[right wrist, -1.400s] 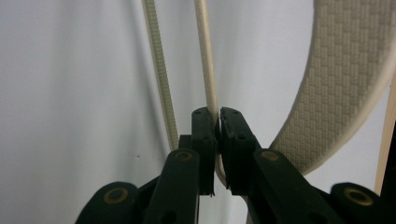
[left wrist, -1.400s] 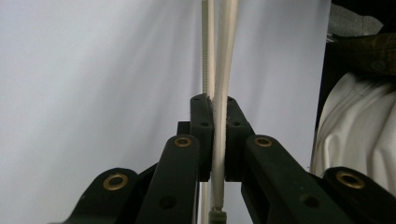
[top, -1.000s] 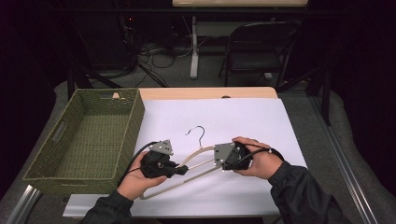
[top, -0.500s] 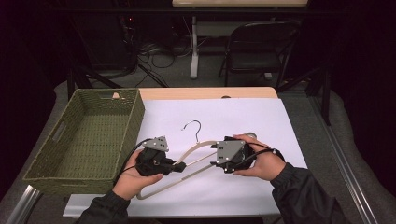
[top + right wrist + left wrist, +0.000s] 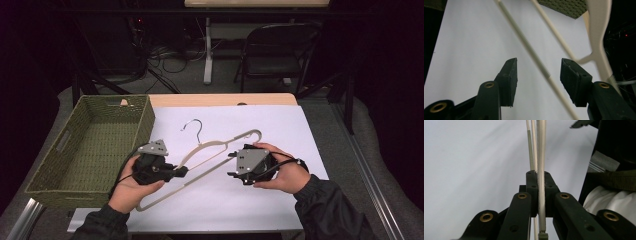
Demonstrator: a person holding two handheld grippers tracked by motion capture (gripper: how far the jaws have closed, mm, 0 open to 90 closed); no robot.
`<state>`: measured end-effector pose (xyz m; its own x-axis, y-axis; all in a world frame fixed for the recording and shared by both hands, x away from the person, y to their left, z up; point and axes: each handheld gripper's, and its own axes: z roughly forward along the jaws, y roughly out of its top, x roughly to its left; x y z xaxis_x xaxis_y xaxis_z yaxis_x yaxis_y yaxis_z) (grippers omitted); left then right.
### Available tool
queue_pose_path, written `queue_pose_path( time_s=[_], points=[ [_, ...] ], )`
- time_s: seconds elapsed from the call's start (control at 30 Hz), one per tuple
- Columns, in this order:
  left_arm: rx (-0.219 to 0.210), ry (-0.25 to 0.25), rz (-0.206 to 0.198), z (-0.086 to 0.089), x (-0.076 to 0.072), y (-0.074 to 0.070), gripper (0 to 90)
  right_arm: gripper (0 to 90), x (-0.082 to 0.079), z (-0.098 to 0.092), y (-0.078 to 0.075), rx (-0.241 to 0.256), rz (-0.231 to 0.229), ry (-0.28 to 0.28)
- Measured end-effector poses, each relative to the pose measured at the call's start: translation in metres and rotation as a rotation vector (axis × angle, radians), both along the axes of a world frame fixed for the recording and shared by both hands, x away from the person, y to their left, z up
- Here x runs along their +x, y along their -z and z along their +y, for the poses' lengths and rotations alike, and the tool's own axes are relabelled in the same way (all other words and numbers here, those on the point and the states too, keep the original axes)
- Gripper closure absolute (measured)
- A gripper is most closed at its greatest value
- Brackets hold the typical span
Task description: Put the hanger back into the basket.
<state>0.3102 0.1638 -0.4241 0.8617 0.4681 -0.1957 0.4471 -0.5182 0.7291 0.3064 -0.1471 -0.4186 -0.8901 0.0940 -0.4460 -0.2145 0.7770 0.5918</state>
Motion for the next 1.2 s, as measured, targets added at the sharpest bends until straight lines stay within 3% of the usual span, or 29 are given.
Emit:
queue_pose_path(
  time_s=[0.23, 0.43, 0.47, 0.6, 0.77, 0.93, 1.03, 1.2],
  points=[
    [0.010, -0.082, -0.065, 0.037, 0.002, -0.032, 87.1, 46.2, 0.000, -0.010, 0.002, -0.004, 0.010, 0.034],
    [0.001, -0.132, -0.076, 0.062, 0.007, -0.043, 87.2, 45.8, 0.002, -0.016, 0.003, 0.011, 0.030, 0.058],
    [0.002, -0.143, -0.078, 0.067, 0.008, -0.045, 87.1, 45.8, 0.002, -0.019, 0.003, 0.008, 0.052, 0.076],
    [0.006, -0.184, -0.081, 0.085, 0.012, -0.050, 87.1, 45.8, 0.002, -0.023, 0.008, 0.019, 0.068, 0.078],
    [0.017, -0.248, -0.088, 0.114, 0.017, -0.055, 87.1, 45.4, 0.001, -0.035, 0.018, 0.006, 0.109, 0.122],
    [0.025, -0.294, -0.091, 0.135, 0.020, -0.056, 87.1, 43.9, 0.002, -0.044, 0.021, 0.024, 0.113, 0.153],
    [0.037, -0.334, -0.088, 0.155, 0.023, -0.057, 87.1, 42.7, 0.003, -0.053, 0.025, 0.030, 0.144, 0.211],
    [0.060, -0.362, -0.091, 0.171, 0.025, -0.059, 87.1, 42.6, 0.004, -0.061, 0.033, 0.067, 0.195, 0.277]
  ],
)
